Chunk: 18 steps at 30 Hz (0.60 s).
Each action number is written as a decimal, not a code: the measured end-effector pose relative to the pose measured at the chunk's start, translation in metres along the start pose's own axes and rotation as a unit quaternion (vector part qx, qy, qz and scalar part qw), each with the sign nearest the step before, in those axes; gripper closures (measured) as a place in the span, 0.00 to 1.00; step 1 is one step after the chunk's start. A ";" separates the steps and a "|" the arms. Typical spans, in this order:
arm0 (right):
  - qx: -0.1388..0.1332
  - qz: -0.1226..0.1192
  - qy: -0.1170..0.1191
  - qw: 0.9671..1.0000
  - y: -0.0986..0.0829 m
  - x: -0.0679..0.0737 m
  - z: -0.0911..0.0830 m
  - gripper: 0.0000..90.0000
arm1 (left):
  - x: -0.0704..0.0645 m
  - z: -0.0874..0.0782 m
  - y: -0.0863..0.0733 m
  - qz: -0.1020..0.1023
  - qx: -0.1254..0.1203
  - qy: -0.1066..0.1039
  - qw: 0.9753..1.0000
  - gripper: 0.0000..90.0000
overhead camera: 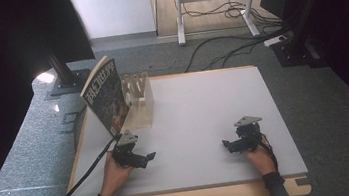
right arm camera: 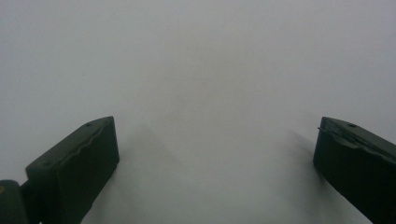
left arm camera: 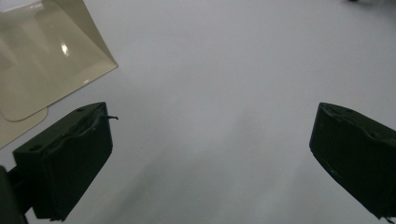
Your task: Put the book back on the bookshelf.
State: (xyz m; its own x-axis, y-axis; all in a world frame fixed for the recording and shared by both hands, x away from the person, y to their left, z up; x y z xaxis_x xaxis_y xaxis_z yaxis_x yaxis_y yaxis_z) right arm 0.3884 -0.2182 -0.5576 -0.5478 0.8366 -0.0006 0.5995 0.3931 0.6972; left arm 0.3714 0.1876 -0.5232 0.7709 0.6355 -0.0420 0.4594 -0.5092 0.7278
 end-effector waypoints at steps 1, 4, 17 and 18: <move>0.000 0.000 0.000 1.000 0.000 0.000 0.000 0.00 | 0.000 0.002 -0.002 -0.001 0.004 -0.001 1.000 0.00; 0.000 0.000 0.000 1.000 0.000 0.000 0.000 0.00 | 0.001 0.008 -0.007 -0.001 0.019 0.007 1.000 0.00; 0.000 0.001 0.001 1.000 0.000 0.000 0.000 0.00 | 0.000 0.021 -0.019 0.001 0.066 0.024 0.998 0.00; 0.000 0.001 0.000 1.000 0.000 0.000 0.000 0.00 | 0.000 0.021 -0.019 0.001 0.066 0.024 0.998 0.00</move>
State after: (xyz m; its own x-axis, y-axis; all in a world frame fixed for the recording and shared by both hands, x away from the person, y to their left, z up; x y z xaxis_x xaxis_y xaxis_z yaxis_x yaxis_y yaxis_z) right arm 0.3882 -0.2183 -0.5580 -0.5471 0.8371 0.0007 0.6000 0.3915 0.6977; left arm 0.3719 0.1850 -0.5514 0.7513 0.6600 -0.0061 0.5145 -0.5798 0.6318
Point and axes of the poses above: each handheld gripper's, and its own axes: z roughly forward along the jaws, y roughly out of its top, x roughly to its left, the point moved 3 cm from there along z, roughly forward along the jaws, and after that the axes turned 2 degrees about x, right-handed, at the moved point
